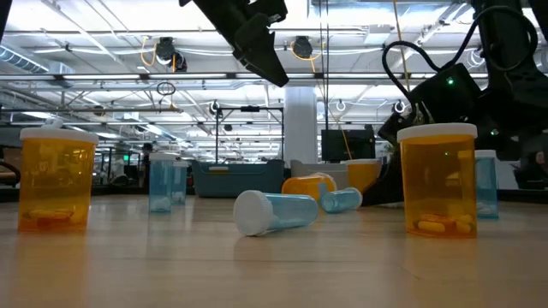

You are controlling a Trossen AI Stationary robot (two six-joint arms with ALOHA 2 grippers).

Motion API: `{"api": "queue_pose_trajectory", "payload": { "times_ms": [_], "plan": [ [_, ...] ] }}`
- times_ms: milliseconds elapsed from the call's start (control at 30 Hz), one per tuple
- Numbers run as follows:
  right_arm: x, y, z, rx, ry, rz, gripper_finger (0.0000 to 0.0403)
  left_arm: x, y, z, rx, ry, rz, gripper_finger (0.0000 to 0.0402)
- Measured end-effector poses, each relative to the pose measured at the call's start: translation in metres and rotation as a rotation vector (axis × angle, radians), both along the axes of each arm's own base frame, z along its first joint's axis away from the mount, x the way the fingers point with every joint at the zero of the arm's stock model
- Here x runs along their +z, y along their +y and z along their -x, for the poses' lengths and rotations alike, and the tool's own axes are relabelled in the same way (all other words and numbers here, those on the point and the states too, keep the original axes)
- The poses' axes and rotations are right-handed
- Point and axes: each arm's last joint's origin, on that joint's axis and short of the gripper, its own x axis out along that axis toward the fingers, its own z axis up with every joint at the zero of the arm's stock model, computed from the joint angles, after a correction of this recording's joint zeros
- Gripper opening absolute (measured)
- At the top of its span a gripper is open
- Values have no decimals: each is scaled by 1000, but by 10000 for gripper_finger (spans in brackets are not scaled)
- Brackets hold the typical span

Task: Pick and place medicine bottles into bin by pill shape (circle, oval)
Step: Put the orange pill bottle into the blue bin

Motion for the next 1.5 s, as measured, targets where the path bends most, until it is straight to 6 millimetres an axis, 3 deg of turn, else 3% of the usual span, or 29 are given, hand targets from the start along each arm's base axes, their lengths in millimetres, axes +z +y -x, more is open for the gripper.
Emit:
{"api": "queue_pose_trajectory", "payload": {
  "times_ms": [400,700,1033,1167,1333,1500],
  "plan": [
    [-2,-2,3,-4,16,-2,171,0,-1,0,0,-7,25,282],
    [3,-2,1,1,-23,0,190,1,-16,-2,66,2,-73,282],
    [29,-9,-5,-17,7,-1,183,3,-38,-6,37,-23,-120,282],
    [41,-10,-15,-25,76,-7,185,-5,-41,-13,-1,-18,-92,282],
    [55,-10,-28,-41,130,-44,182,-30,-45,-26,-114,41,-17,284],
    [62,-5,-34,-26,138,-55,184,-50,-44,-40,-145,46,6,316]
  ]
}}
